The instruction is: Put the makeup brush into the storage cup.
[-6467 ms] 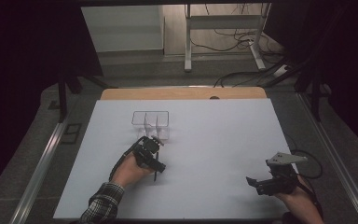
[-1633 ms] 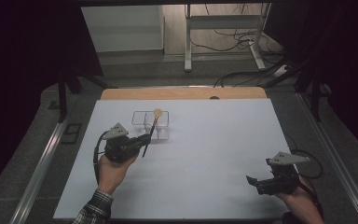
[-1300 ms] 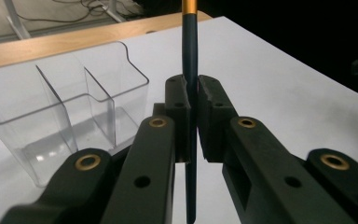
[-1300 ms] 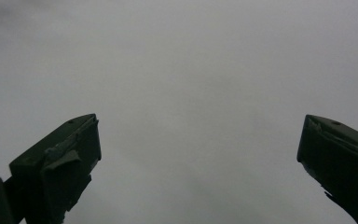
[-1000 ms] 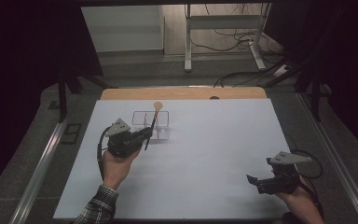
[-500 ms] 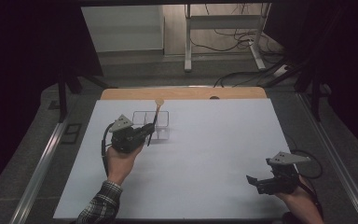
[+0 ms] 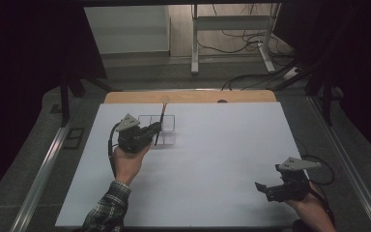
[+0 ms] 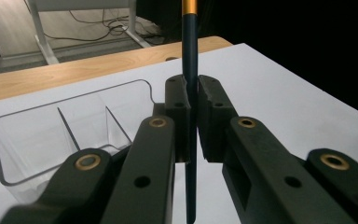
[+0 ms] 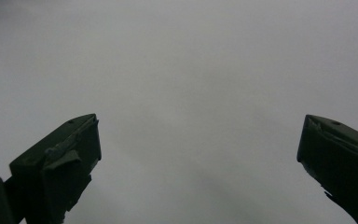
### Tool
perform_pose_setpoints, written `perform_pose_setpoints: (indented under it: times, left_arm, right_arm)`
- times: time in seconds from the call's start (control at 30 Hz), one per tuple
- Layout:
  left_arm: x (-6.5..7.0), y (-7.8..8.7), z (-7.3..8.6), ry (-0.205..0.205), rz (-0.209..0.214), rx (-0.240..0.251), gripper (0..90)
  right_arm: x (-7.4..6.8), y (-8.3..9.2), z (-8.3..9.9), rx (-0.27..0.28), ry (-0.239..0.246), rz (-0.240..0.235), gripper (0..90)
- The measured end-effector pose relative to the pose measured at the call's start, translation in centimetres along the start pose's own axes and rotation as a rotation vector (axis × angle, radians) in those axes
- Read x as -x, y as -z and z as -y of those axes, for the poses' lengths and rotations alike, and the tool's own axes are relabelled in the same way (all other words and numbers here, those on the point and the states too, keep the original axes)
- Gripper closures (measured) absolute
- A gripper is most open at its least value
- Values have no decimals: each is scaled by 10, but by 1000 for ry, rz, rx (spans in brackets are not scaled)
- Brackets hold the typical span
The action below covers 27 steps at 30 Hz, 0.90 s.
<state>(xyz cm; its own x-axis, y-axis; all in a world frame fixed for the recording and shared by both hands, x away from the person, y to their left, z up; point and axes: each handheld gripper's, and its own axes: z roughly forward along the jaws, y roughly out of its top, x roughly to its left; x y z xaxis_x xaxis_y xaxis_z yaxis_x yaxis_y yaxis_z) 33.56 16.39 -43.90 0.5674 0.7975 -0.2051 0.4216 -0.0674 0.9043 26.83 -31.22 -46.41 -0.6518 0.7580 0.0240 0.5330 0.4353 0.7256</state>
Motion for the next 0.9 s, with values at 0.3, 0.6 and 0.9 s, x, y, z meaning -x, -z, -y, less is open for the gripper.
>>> perform_pose_setpoints:
  times: [0.3, 0.6, 0.9]
  left_arm:
    - [-6, -6, -5, 13, -12, 20, 838]
    - [-8, -13, -9, 16, -21, 31, 838]
    - [-12, -21, -13, 23, -16, 33, 838]
  right_arm:
    - [0, 0, 0, -5, 0, -2, 0]
    - [0, 0, 0, -2, -2, -1, 0]
    - [0, 0, 0, -3, -1, -2, 0]
